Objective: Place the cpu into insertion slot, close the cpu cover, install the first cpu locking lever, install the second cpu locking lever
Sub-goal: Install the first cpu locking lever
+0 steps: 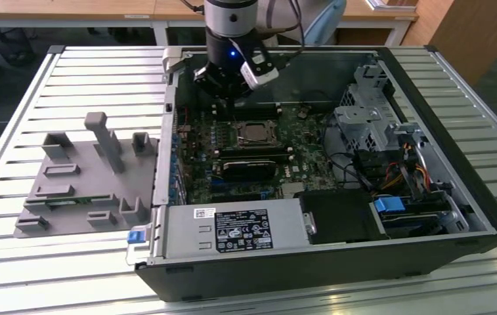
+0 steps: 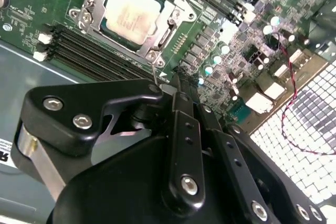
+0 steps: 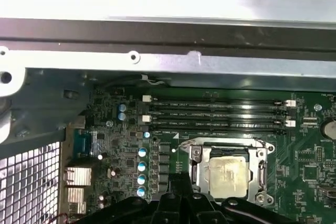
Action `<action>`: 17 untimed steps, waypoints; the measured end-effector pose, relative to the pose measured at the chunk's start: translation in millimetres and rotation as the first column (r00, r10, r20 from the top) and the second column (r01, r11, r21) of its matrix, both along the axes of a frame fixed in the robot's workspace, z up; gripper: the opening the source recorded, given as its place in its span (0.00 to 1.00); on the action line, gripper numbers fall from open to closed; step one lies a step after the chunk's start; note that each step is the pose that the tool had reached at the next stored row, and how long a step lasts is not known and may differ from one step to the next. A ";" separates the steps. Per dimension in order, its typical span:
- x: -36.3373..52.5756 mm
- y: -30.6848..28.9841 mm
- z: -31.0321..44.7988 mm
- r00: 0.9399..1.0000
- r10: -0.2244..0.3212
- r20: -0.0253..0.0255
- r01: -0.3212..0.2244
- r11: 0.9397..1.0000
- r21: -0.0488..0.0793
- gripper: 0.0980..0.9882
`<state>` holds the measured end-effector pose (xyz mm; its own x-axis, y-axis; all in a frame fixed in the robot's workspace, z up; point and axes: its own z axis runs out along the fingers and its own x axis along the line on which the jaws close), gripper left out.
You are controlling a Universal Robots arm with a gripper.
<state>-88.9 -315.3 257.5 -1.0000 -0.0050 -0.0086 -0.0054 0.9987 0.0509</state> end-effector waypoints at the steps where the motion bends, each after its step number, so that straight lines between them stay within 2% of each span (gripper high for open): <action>1: -0.9 0.5 -0.4 1.000 -0.006 0.000 0.006 1.000 0.000 0.01; 10: -13.9 5.7 -2.4 1.000 -0.024 0.003 0.024 1.000 0.000 0.01; 17: -17.5 16.4 -4.0 0.999 -0.035 0.003 0.035 0.999 0.000 0.01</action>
